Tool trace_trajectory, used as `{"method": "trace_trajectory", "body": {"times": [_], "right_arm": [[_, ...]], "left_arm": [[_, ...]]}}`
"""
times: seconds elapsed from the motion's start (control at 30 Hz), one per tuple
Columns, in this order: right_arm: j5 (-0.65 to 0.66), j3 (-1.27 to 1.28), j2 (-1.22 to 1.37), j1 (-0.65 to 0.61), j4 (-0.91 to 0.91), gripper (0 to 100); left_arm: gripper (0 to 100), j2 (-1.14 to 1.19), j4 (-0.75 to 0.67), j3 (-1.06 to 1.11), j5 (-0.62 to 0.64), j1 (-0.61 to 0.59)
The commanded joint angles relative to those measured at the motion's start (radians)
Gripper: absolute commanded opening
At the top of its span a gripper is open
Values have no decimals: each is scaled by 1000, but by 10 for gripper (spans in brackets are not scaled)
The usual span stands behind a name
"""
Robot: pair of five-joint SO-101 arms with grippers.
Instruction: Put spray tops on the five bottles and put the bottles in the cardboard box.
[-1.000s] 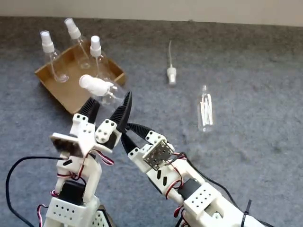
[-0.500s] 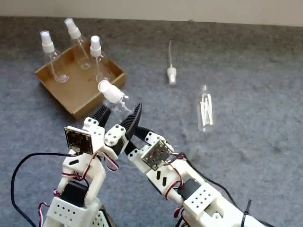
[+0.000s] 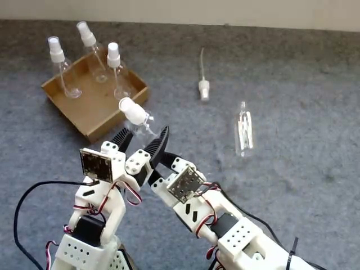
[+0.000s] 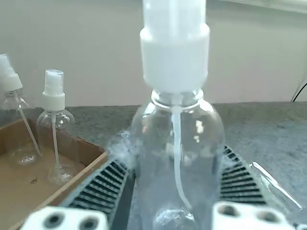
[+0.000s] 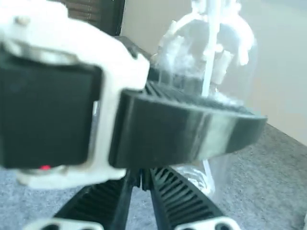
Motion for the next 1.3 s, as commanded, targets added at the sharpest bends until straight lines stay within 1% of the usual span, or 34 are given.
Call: {"method": "trace_trajectory", "body": {"times": [0.0, 0.1, 0.77, 0.97, 1.13, 1.27], "right_arm": [[15, 128, -12, 4, 1, 5], [15, 128, -12, 4, 1, 5], [15, 128, -10, 4, 2, 5], [15, 128, -10, 4, 2, 5], [15, 128, -10, 4, 21, 5], [15, 128, -16, 2, 73, 5]], "left_arm": [[108, -16, 129, -68, 11, 21], [108, -16, 204, -102, 12, 21], [108, -47, 207, -108, 9, 5], [108, -47, 190, -110, 15, -150], [108, -47, 161, -113, 11, -194], [108, -47, 161, -139, 11, -275]]}}
